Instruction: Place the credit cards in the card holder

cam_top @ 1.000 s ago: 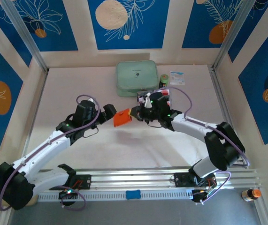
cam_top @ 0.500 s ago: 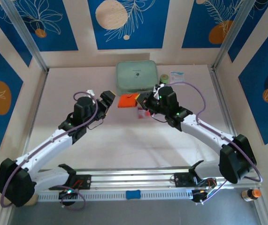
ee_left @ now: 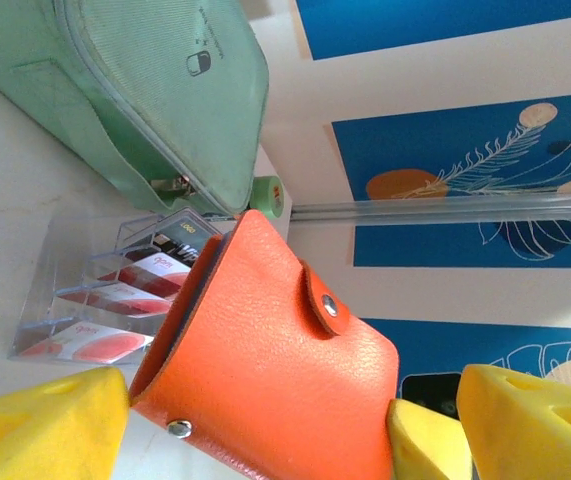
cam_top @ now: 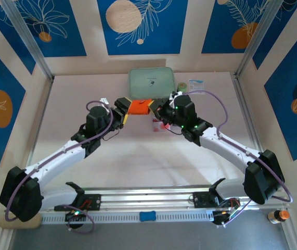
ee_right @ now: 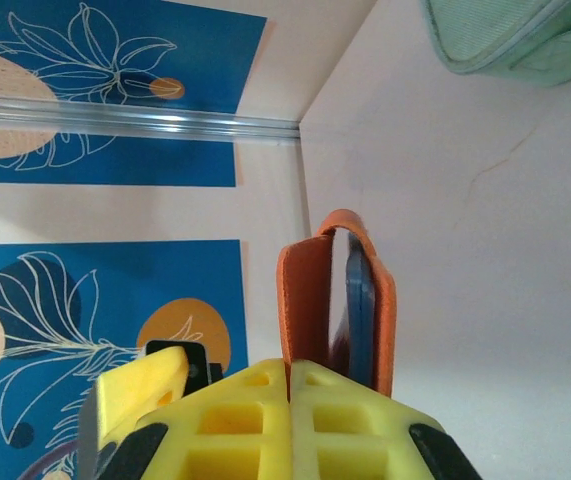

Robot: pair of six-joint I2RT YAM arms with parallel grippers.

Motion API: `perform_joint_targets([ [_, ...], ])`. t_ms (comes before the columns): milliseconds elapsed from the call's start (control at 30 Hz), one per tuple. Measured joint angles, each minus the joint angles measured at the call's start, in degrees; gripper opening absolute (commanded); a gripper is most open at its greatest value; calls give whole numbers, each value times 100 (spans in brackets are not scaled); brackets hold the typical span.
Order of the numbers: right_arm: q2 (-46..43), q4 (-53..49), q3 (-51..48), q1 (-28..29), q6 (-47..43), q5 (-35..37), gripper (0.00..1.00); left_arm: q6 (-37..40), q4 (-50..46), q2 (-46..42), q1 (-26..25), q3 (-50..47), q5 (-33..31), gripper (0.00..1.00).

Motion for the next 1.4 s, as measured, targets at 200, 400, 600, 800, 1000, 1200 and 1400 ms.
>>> perform_joint_targets([
  [200,0,138,0,133,138,20,0,-120,162,245,-39,0,-7,83],
  [400,0,214,0,199,201,42,0,-227,442,337,-76,0,-61,73],
  [600,-2,304,-24,210,260,133,0,-291,619,337,-101,0,-264,45],
  [800,-31,356,-205,306,308,216,0,-299,684,337,-118,0,-365,7],
  [1000,-262,48,-577,413,258,389,30,9,592,334,-138,-17,-350,0],
  [1200,-1335,-1276,-1180,11,-363,466,58,1008,256,337,-31,-15,13,0],
  [1400,-1709,-2761,-802,-758,-2026,306,72,2446,-153,568,96,94,955,0],
])
